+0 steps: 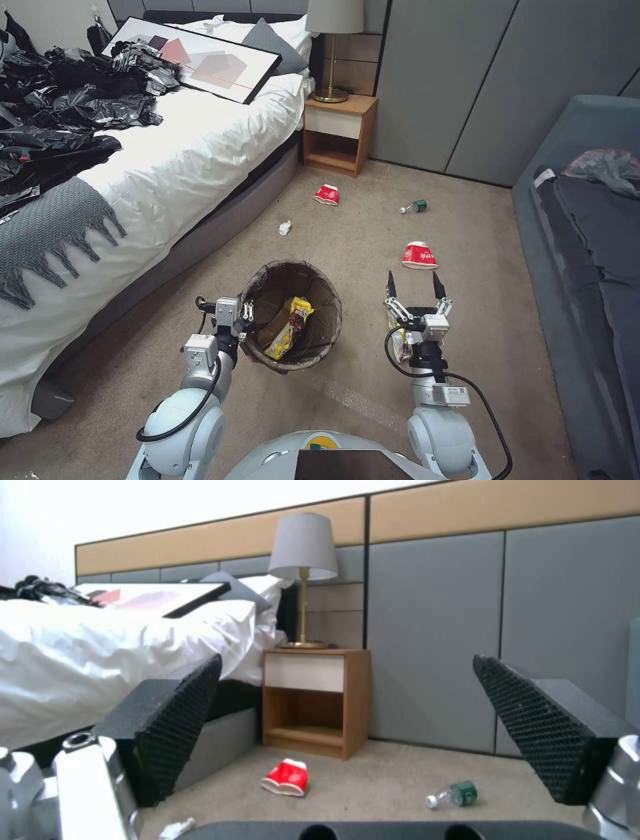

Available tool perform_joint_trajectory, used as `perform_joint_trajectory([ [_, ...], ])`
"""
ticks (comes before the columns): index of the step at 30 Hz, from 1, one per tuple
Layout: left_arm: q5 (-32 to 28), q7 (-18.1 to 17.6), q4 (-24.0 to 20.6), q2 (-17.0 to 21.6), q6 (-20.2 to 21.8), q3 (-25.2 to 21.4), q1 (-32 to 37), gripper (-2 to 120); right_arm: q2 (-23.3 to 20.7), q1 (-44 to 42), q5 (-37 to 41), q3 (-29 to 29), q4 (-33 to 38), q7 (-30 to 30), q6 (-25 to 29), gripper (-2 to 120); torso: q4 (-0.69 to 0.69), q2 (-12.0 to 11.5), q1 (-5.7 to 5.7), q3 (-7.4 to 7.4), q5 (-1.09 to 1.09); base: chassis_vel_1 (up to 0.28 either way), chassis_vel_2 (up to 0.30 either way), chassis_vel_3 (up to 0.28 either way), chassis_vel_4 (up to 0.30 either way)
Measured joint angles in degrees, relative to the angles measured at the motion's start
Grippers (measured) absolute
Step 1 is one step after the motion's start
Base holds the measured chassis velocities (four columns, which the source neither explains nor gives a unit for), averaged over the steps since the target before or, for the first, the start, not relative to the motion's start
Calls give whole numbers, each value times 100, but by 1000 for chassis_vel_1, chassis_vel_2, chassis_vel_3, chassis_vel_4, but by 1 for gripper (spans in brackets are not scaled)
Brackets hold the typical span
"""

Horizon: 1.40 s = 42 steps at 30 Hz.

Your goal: Pick up the trash bin, then pick up the garbage from the floor and place it into the trash bin.

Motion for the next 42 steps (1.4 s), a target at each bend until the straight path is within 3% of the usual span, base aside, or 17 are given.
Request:
perform_joint_trajectory([
  [5,0,-2,0,2,5,-2,-4,7,-14,-5,-42,4,13,4,-17,90,0,0,0,0,0,0,0,0,0],
  [9,-2,-5,0,2,8,-3,-7,7,-71,-125,-73,-7,147,96,-440,93,1,0,0,0,0,0,0,0,0],
  [12,-6,-7,0,16,11,-8,-15,7,-199,-274,79,-67,393,403,-1437,99,0,0,0,0,0,0,0,0,0],
  [16,-8,-8,1,20,12,-9,-16,7,-269,-280,238,-75,500,526,-1963,100,0,0,0,0,0,0,0,0,0],
  [18,-8,-10,2,21,12,-5,-17,7,-389,-228,575,-98,576,637,-2869,100,0,0,0,0,0,0,0,0,0],
  [19,-8,-10,2,21,12,-5,-17,7,-389,-228,575,-98,576,637,-2869,100,0,0,0,0,0,0,0,0,0],
  [21,-8,-11,4,23,15,0,-22,7,-500,-38,825,-108,411,662,-3705,100,1,0,0,0,0,0,0,0,0],
  [25,-9,-12,5,31,17,1,-23,7,-560,249,949,-156,-87,643,-4132,100,1,0,0,0,1,0,0,0,0],
  [42,20,-14,15,14,26,13,-2,7,-699,1452,1551,-407,-2359,67,-4440,100,1,0,0,1,0,0,0,0,0],
])
